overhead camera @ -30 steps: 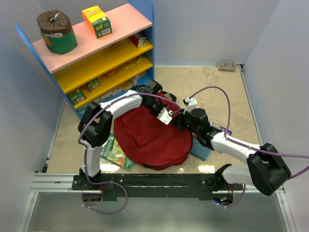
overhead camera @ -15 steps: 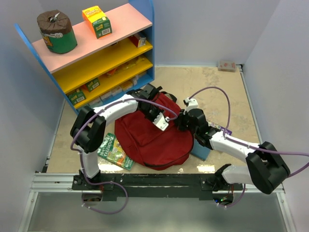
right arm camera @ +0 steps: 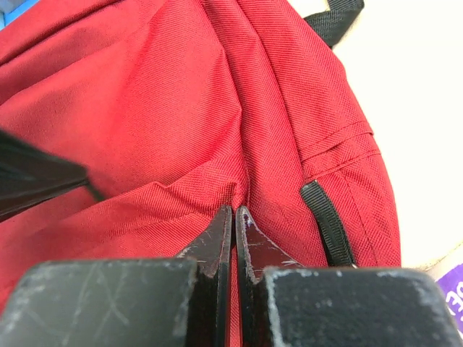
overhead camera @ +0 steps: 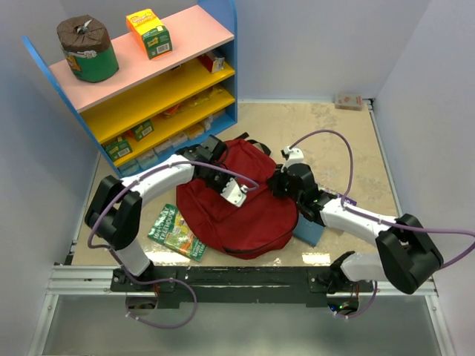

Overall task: Pack the student bag
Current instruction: Unzip the student bag at the center of the board, then pick up the personal item from the center of the board.

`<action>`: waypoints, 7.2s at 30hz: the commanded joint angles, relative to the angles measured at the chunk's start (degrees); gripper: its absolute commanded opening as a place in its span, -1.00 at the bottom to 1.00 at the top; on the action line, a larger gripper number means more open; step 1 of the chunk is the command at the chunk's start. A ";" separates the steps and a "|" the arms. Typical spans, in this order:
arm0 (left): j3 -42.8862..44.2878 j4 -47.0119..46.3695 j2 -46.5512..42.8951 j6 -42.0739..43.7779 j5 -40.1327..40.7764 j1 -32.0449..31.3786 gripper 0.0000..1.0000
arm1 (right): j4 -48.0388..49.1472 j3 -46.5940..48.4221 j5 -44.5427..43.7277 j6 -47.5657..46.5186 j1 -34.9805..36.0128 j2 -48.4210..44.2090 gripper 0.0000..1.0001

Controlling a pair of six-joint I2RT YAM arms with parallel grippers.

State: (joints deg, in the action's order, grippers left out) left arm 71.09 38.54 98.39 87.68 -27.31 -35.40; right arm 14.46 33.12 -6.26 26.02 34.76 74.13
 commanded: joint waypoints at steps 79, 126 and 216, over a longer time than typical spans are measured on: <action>-8.33 -16.56 -3.29 -54.29 -7.87 -0.46 1.00 | -0.04 -7.37 -24.94 18.36 24.12 1.19 -0.10; -7.89 -25.19 -11.11 -67.29 4.55 9.03 -1.00 | -64.45 15.46 -36.72 48.41 22.10 0.74 0.59; -13.96 -24.92 -19.11 -66.84 3.84 10.61 -1.00 | -66.76 36.47 -39.70 36.13 19.63 -7.43 -1.00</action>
State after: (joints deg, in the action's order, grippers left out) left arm 57.30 16.84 81.82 23.16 -23.18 -25.47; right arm -52.90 60.55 -38.83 68.14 51.94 65.43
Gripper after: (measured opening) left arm 0.018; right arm 0.007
